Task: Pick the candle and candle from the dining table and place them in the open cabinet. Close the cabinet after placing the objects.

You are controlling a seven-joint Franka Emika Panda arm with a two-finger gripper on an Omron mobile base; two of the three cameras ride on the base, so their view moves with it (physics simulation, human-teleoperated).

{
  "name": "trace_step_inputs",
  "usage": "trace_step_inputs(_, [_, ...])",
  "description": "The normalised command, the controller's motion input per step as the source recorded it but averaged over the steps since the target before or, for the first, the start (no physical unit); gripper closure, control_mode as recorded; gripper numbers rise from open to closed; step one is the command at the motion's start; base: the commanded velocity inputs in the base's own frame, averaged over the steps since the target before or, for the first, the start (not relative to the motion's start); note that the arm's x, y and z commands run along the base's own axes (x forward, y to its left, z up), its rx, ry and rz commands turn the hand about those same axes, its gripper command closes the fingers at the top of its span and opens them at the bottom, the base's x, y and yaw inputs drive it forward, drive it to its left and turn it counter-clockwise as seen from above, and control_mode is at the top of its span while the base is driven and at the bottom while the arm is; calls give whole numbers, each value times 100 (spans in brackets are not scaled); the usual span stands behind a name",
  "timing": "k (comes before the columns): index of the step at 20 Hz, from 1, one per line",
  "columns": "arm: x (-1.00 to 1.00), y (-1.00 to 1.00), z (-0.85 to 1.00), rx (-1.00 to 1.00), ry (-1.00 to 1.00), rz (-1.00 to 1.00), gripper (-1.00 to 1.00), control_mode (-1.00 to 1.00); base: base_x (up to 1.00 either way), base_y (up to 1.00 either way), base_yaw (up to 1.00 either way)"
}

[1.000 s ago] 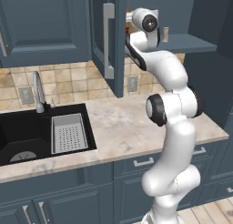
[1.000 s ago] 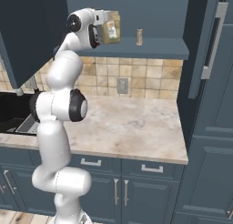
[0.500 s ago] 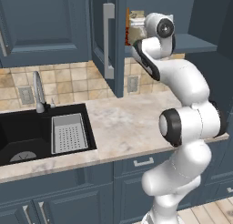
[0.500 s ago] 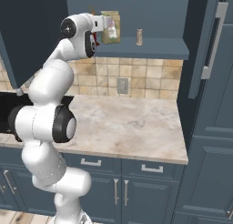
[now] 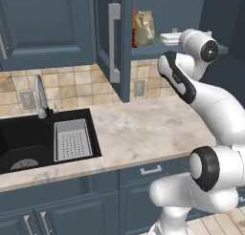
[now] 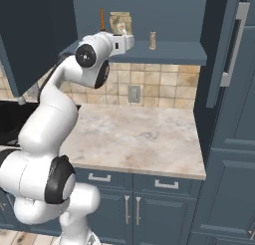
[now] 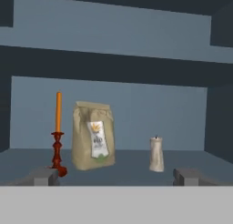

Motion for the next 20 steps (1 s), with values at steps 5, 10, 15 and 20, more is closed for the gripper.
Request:
trace_step_inputs(5, [-100,-29,-1,0,0,0,-100,-100,0,0,0])
trace_step_inputs(10, [-100,-1,-16,-10,-1,1,-100,-100,0,0,0])
trace_step_inputs(15, [-100,18,-16,-10,-7,3,-100,-100,0,0,0])
trace_step_inputs(20, [-64,21,-4,-3,-7,2,-100,-100,0,0,0])
